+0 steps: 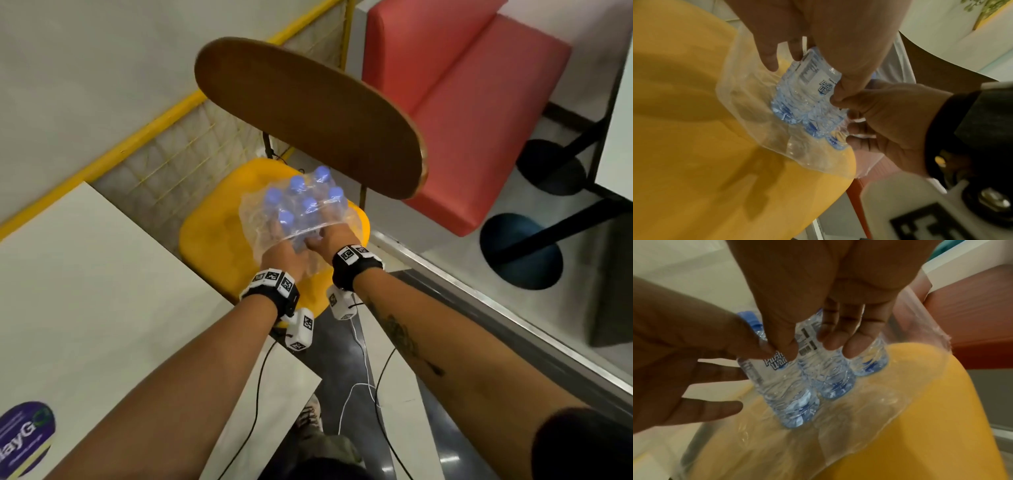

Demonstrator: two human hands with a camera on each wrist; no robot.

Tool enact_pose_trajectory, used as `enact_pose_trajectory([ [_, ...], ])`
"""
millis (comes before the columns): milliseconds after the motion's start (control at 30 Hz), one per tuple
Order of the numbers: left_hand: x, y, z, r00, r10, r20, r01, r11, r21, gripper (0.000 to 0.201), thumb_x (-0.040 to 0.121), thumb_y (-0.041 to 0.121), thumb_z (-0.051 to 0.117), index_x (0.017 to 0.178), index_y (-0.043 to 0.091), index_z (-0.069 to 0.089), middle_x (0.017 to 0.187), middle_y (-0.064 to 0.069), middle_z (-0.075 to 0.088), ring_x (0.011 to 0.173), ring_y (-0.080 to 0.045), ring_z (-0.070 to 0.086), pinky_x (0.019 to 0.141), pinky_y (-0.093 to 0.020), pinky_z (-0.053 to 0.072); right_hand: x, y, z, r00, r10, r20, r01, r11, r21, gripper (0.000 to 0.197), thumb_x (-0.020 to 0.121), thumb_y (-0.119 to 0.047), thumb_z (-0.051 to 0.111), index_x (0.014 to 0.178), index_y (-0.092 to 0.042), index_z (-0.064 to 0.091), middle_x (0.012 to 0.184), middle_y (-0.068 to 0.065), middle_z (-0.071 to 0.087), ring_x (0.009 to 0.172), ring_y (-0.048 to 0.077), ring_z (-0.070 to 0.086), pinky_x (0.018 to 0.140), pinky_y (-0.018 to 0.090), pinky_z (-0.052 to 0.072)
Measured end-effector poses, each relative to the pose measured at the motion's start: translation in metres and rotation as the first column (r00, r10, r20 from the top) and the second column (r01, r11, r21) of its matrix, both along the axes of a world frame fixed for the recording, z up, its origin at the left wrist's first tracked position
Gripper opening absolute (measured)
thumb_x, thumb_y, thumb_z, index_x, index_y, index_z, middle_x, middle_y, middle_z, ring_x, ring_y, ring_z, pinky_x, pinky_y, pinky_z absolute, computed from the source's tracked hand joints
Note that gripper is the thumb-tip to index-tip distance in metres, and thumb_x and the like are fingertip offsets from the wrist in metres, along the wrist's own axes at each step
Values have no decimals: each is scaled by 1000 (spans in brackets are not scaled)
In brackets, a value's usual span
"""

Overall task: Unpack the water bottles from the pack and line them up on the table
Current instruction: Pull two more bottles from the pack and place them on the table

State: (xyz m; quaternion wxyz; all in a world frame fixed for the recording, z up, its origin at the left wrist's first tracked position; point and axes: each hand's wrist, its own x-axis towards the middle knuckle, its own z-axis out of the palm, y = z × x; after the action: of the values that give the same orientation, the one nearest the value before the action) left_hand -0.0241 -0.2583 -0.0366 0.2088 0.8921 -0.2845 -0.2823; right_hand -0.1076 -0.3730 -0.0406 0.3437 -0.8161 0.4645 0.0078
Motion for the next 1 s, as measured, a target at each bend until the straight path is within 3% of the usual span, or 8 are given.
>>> enact_pose_trajectory([
  [100, 2, -4, 4, 999, 35, -7, -35, 999, 20, 31, 96, 40, 57, 99, 11, 69, 82, -6, 66, 70, -26, 56, 63, -31, 45, 4, -5, 0, 999, 9, -40, -9, 1000, 2, 39, 81, -47, 67, 107, -19, 62, 78, 1, 60, 71, 21, 61, 58, 28, 40],
  [200, 0, 1, 1, 1000, 17, 22, -16, 998, -55, 26, 89, 38, 61, 101, 15, 65, 78, 3, 64, 67, -21, 58, 57, -25, 41, 4, -8, 6, 1000, -2, -9, 2, 1000, 24, 44, 80, -44, 69, 115, -20, 60, 96, 1, 65, 96, 26, 64, 80, 39, 52],
  [267, -7, 11, 3, 998, -46, 47, 51, 991, -121, 18, 88, 29, 66, 104, 21, 64, 84, 2, 66, 75, -22, 63, 63, -27, 46, 0, -2, 10, 998, 12, 60, -13, 1000, 26, 48, 76, -36, 74, 119, -24, 56, 109, 1, 65, 101, 27, 62, 91, 44, 52],
  [400, -11, 36, 5, 972, -188, 143, 217, 951, -221, 55, 80, 17, 79, 131, 17, 58, 123, -11, 64, 107, -31, 64, 89, -40, 56, -17, 18, 5, 994, 85, 68, -70, 978, -195, 65, 69, -39, 78, 126, -29, 48, 119, 0, 62, 106, 24, 60, 84, 38, 53],
  [533, -11, 62, 18, 945, -292, 145, 310, 942, -126, 64, 74, 28, 82, 132, 13, 57, 137, -8, 55, 111, -31, 62, 88, -37, 54, -24, 30, 12, 974, 207, -95, -225, 934, -277, 78, 67, -38, 79, 133, -22, 41, 132, 5, 53, 123, 29, 45, 87, 42, 53],
  [767, 4, 169, 64, 973, -205, 108, 224, 953, -205, 66, 63, 42, 80, 123, 25, 60, 115, 5, 56, 94, -24, 63, 79, -37, 57, -55, 86, 49, 973, 231, 6, -214, 910, -356, 72, 63, -40, 76, 128, -26, 50, 127, -4, 55, 111, 24, 56, 81, 37, 54],
  [900, 31, 273, 90, 975, -132, 176, 148, 985, -83, 60, 57, 61, 65, 111, 34, 61, 101, 17, 48, 81, -13, 60, 72, -28, 50, -54, 175, 69, 930, 356, 91, -295, 870, -395, 68, 61, -44, 75, 122, -23, 56, 117, -4, 60, 99, 23, 59, 76, 37, 54],
  [1000, 59, 386, 104, 972, 73, 222, -58, 996, -73, 59, 57, 60, 68, 112, 38, 61, 98, 22, 48, 82, -10, 60, 73, -27, 48, -19, 272, 69, 831, 530, 167, -471, 832, -295, 64, 61, -45, 74, 118, -22, 58, 111, -4, 60, 96, 22, 59, 75, 33, 52],
])
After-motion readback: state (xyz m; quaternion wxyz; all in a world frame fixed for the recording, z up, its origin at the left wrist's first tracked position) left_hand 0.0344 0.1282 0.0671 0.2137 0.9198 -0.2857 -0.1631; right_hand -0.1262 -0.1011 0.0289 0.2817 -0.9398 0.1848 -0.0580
